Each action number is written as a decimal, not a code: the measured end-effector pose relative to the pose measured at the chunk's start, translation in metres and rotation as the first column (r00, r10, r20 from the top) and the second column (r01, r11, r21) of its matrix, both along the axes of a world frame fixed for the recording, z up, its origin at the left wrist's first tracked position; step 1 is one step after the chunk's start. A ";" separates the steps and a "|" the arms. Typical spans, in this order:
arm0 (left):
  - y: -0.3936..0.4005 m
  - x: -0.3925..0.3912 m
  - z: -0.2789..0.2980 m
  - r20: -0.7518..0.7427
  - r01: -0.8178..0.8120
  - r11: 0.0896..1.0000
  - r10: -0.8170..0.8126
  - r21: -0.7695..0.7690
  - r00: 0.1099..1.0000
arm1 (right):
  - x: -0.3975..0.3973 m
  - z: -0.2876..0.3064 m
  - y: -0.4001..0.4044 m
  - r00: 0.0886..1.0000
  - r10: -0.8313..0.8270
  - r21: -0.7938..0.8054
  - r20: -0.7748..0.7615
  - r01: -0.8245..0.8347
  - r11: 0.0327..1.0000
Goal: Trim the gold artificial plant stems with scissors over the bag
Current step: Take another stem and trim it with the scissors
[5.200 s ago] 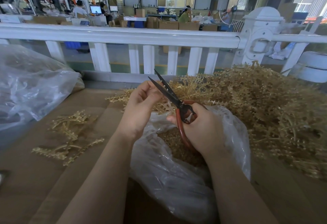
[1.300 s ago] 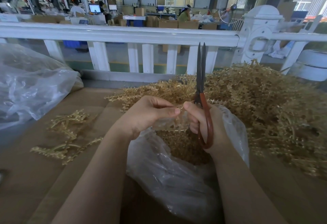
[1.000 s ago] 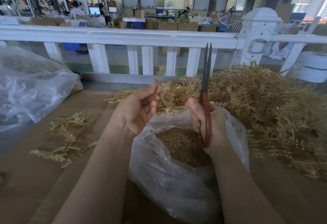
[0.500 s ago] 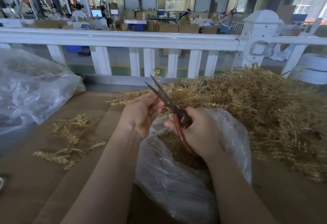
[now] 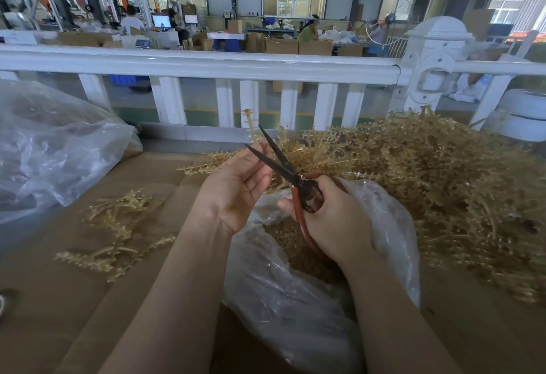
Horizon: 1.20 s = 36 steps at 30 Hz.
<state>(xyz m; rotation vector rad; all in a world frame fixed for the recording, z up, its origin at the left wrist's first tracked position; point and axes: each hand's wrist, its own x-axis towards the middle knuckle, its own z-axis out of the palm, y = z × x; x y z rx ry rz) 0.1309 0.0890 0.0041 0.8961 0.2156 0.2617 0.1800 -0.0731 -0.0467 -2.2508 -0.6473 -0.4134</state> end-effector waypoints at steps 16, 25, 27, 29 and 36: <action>0.000 0.003 -0.002 0.041 0.008 0.998 -0.011 0.069 0.999 | -0.001 0.001 -0.001 0.990 -0.107 0.005 0.092 0.107 0.994; 0.001 0.004 -0.002 0.043 0.003 0.997 -0.006 0.082 0.999 | -0.001 0.000 -0.001 0.990 -0.121 0.026 0.071 0.119 0.992; 0.001 0.004 -0.002 0.039 0.002 0.997 -0.005 0.082 0.999 | -0.001 0.001 -0.001 0.990 -0.113 0.038 0.079 0.111 0.993; 0.002 0.003 -0.002 0.036 0.002 0.997 -0.005 0.083 0.999 | -0.001 0.001 0.000 0.991 -0.103 0.048 0.086 0.099 0.994; 0.003 0.003 -0.003 0.043 0.036 0.995 -0.040 0.090 0.998 | -0.002 0.004 -0.001 0.995 -0.082 0.049 0.055 0.079 0.996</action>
